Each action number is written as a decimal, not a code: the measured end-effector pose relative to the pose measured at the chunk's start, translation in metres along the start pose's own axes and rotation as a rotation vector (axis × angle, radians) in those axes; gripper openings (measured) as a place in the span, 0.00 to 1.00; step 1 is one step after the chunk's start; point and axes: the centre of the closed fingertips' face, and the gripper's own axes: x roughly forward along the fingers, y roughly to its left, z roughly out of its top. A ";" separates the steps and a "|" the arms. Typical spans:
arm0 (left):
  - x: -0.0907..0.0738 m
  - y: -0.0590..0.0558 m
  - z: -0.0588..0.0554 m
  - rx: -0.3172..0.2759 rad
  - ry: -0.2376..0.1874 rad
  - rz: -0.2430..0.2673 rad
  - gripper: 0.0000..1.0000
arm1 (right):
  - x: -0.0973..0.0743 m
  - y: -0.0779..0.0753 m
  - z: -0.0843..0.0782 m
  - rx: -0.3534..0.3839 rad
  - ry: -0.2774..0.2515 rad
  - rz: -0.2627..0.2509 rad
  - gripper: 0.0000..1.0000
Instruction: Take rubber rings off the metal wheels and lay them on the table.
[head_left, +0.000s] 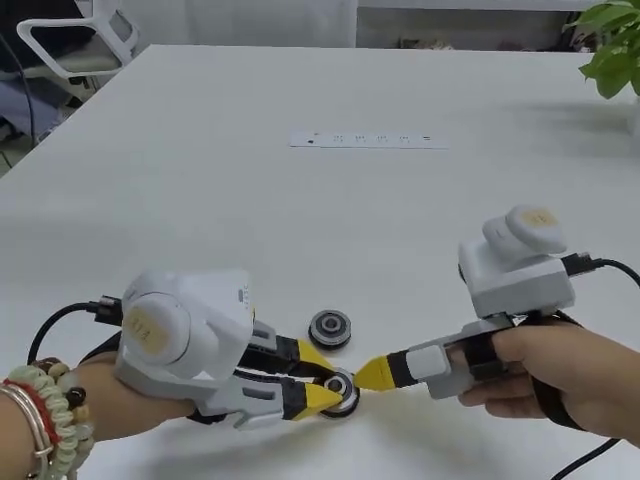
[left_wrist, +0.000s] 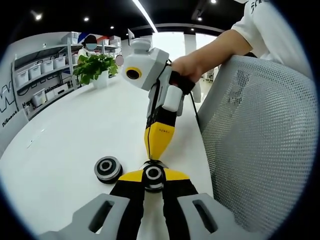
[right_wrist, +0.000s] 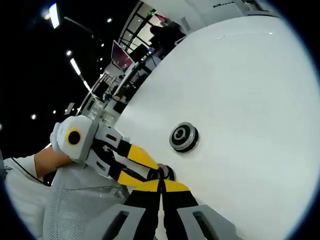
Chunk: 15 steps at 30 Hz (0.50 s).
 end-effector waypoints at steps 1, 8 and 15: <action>0.000 0.000 0.000 -0.001 0.000 -0.001 0.08 | 0.000 0.001 0.000 -0.007 0.001 0.000 0.00; 0.000 0.000 0.000 -0.003 -0.002 -0.002 0.08 | 0.001 0.006 -0.002 -0.001 0.000 0.012 0.00; -0.001 0.000 0.000 0.000 -0.002 -0.003 0.08 | 0.001 0.009 -0.002 -0.006 0.001 0.019 0.00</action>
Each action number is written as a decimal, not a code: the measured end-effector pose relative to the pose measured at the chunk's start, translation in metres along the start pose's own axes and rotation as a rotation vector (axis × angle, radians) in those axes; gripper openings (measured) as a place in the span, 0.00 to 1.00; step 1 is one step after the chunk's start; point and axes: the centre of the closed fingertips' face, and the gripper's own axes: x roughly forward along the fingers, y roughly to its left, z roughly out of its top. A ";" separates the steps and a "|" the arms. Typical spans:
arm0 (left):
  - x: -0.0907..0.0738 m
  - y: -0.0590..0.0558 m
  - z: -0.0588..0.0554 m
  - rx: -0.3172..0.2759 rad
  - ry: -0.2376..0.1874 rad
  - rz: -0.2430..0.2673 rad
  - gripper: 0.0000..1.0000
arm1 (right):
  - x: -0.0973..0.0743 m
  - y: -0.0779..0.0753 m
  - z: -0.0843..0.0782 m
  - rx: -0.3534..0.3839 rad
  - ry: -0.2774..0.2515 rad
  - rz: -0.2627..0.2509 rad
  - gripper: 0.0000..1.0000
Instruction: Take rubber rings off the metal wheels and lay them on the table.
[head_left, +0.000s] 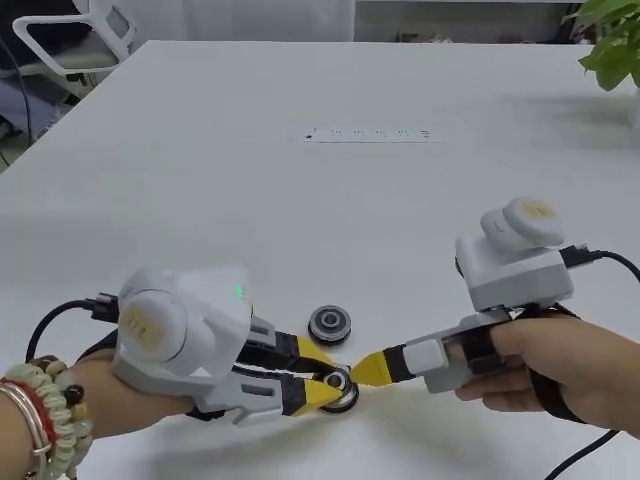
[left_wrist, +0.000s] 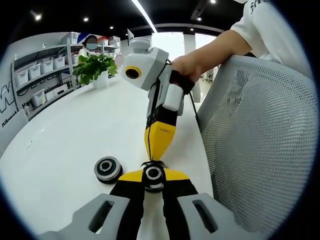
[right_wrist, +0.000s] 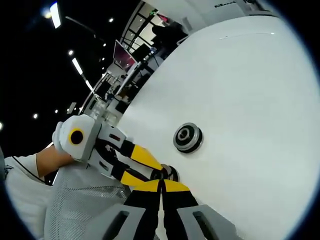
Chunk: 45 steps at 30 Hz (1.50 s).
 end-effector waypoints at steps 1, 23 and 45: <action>0.000 0.000 0.000 -0.002 0.000 0.000 0.08 | 0.000 0.000 0.000 0.001 -0.001 0.001 0.00; 0.001 0.003 0.000 -0.021 -0.004 0.010 0.08 | 0.003 0.008 0.004 -0.062 -0.001 0.030 0.00; -0.003 0.002 0.011 0.051 0.076 0.021 0.12 | -0.002 -0.001 0.012 -0.065 -0.018 -0.025 0.00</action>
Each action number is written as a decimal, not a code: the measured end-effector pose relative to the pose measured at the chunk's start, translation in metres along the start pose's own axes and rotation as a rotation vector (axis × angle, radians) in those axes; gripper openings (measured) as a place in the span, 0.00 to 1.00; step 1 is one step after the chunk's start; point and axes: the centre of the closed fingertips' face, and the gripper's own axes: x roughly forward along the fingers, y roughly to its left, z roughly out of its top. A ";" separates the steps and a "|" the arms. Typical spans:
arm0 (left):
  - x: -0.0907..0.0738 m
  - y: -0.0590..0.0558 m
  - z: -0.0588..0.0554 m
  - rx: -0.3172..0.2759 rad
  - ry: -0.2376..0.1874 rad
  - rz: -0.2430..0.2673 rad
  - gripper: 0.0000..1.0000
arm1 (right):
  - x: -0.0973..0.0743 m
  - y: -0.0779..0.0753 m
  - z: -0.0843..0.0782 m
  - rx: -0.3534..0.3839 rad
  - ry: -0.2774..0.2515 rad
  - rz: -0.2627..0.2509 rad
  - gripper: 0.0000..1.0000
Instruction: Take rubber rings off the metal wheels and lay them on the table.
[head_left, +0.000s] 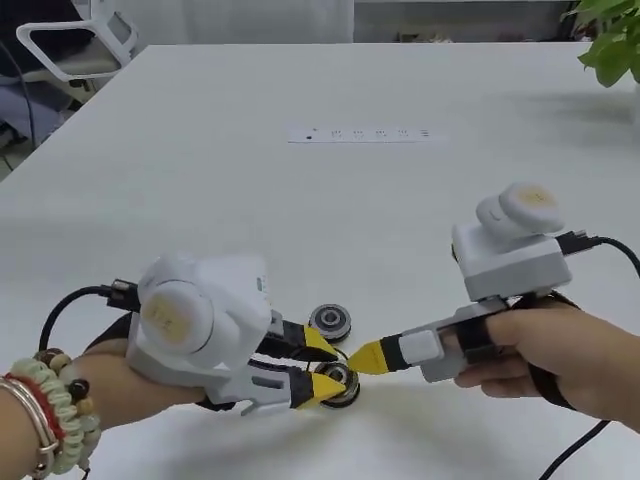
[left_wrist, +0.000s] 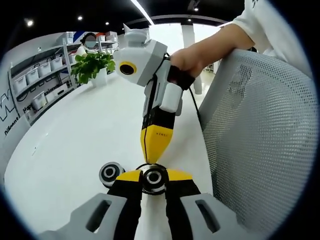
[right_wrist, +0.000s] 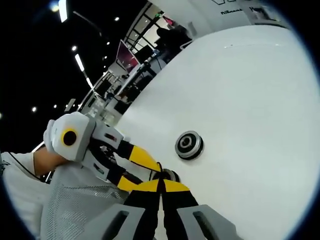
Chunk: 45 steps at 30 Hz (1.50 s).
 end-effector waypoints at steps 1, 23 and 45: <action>-0.003 0.001 0.003 -0.003 -0.008 -0.003 0.14 | -0.002 0.000 0.002 0.000 -0.007 0.001 0.00; -0.075 -0.009 0.031 -0.049 -0.022 -0.029 0.73 | -0.032 0.011 0.026 -0.058 -0.096 -0.024 0.00; -0.154 0.000 0.013 -0.211 -0.097 0.263 0.83 | -0.039 0.026 0.040 -0.089 -0.159 0.018 0.00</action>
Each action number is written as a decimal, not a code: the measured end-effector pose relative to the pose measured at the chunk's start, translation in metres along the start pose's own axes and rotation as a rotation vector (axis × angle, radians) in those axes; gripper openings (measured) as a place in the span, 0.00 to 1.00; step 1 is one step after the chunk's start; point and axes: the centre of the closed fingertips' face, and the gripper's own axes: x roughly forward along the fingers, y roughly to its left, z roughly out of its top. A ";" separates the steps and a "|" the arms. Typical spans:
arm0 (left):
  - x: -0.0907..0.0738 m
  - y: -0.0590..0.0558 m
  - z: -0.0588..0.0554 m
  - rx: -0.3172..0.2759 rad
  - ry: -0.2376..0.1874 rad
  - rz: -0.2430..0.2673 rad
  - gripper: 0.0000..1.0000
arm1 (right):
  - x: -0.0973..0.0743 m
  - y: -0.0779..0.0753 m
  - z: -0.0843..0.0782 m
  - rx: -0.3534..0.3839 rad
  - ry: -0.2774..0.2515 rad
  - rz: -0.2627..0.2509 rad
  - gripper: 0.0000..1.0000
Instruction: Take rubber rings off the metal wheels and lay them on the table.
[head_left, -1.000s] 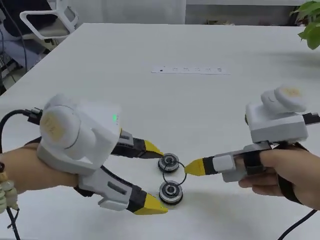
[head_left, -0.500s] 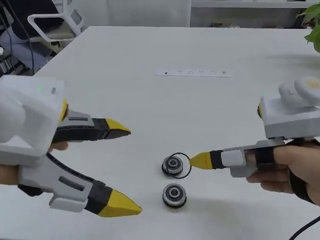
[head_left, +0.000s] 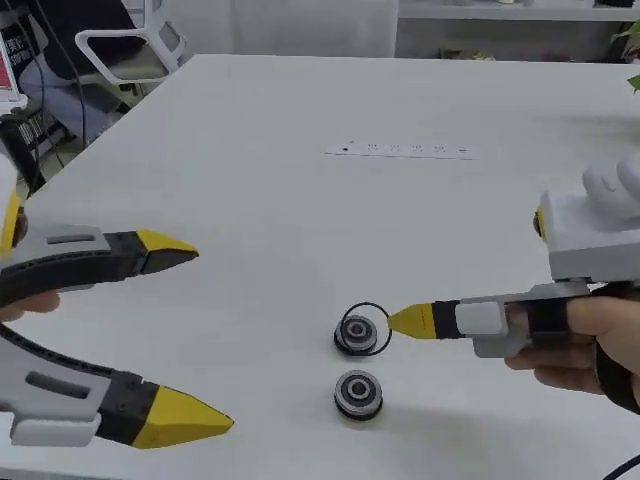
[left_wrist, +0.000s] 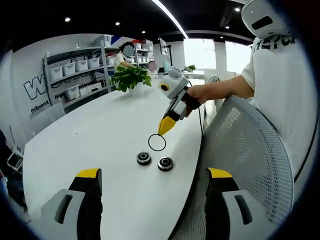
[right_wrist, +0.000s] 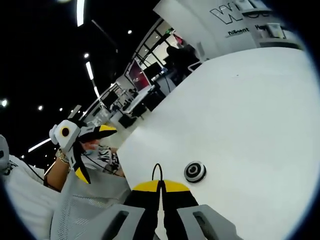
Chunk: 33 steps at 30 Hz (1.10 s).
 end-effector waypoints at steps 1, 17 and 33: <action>-0.001 0.000 -0.002 -0.014 0.000 0.005 0.83 | 0.000 0.000 0.000 0.000 -0.002 0.001 0.00; -0.005 -0.001 -0.024 -0.109 -0.023 0.064 0.85 | 0.001 0.010 0.007 -0.006 -0.027 0.032 0.00; 0.006 -0.012 -0.036 -0.135 -0.002 0.035 0.86 | 0.005 0.022 0.012 -0.001 -0.049 0.068 0.00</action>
